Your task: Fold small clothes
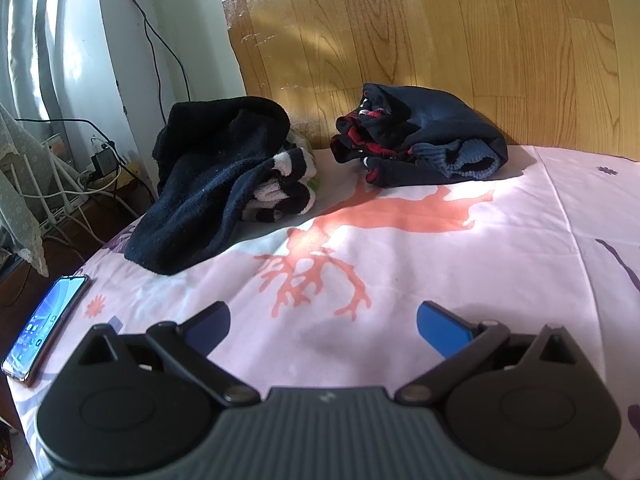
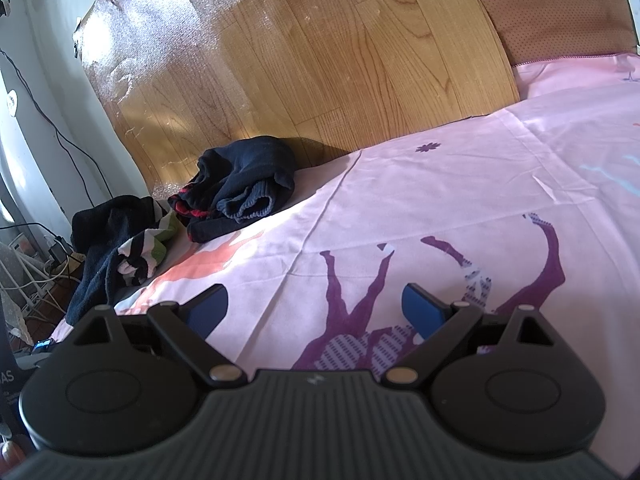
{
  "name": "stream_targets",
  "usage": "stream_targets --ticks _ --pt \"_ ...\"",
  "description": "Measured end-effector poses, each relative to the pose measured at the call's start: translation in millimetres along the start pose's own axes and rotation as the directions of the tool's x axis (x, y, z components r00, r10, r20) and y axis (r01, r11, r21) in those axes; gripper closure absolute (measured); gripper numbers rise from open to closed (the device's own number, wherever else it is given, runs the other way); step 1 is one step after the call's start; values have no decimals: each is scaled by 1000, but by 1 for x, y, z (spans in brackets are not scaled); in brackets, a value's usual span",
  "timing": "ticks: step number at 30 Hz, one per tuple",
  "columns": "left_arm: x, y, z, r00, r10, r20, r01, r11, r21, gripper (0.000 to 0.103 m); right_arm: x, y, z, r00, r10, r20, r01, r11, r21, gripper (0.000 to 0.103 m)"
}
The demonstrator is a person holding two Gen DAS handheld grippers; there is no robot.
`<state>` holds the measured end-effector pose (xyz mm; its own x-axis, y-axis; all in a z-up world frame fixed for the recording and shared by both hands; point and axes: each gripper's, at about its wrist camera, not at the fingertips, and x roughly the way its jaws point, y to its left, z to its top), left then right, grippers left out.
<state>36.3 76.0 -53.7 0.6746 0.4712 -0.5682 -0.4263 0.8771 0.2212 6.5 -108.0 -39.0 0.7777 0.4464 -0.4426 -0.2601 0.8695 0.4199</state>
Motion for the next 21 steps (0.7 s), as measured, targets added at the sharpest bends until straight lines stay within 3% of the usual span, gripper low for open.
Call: stream_targets --ticks 21 --pt "-3 -4 -1 999 -32 21 32 999 22 0 -1 3 -2 1000 0 3 0 1000 -3 8"
